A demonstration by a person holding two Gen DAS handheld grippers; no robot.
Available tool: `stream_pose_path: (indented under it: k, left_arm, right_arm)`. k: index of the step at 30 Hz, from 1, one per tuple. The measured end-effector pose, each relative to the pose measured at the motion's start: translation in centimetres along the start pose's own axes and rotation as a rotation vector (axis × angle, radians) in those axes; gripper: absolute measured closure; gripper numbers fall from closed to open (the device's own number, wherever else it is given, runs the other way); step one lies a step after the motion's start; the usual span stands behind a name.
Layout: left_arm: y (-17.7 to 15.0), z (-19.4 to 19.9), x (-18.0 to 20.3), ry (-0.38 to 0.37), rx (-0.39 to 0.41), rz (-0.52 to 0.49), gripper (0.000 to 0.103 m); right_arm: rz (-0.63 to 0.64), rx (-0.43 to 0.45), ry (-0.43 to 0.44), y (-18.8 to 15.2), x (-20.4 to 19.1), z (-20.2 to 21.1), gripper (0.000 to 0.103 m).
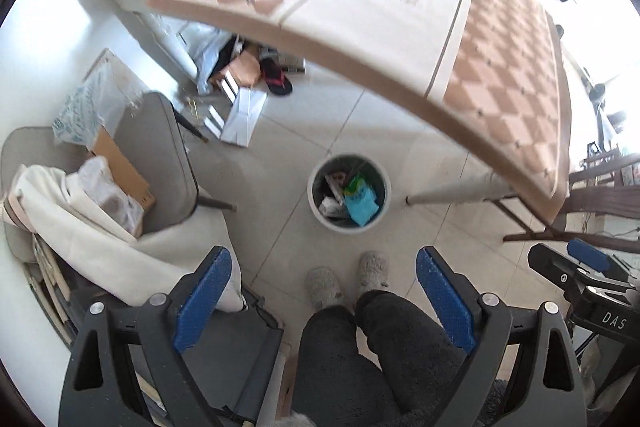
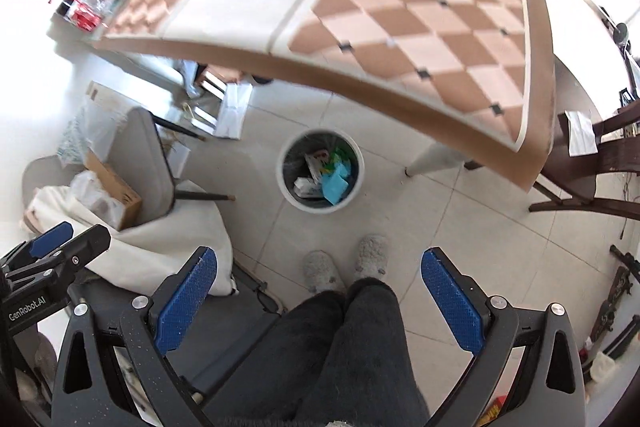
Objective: Collect trash
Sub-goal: 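Move both tools back over the table toward the remaining boxes, then grasp the cream medicine box with the left gripper while the right grasps the green-white box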
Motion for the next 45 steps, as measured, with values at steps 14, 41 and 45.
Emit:
stream_pose_path:
  k: [14,41,45]
  left_arm:
    - [15.9,4.0,4.0,0.064,0.137,0.078,0.000]
    - [48.1,-13.5,15.8,0.040,-0.253,0.423,0.000]
    - [49.2,-14.6,18.4,-0.043,-0.281,0.434,0.000]
  right_arm:
    - [-0.055,0.089,0.086,14.7,1.7,5.9,0.000]
    - [-0.197,-0.109,-0.027,66.7,12.4,-7.4,0.011]
    - [-0.164,-0.076,-0.062,66.4,15.1,-6.6,0.013]
Point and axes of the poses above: each gripper's, at about its wrist camera, not at the fingertips, and z roughly against the way its jaws point, x to its right, y to its top, the point moved 5 cm from there along -z, roughly the way its jaws point, and after that the axes turned 7 degrees about -x, right-handed, at the moved point
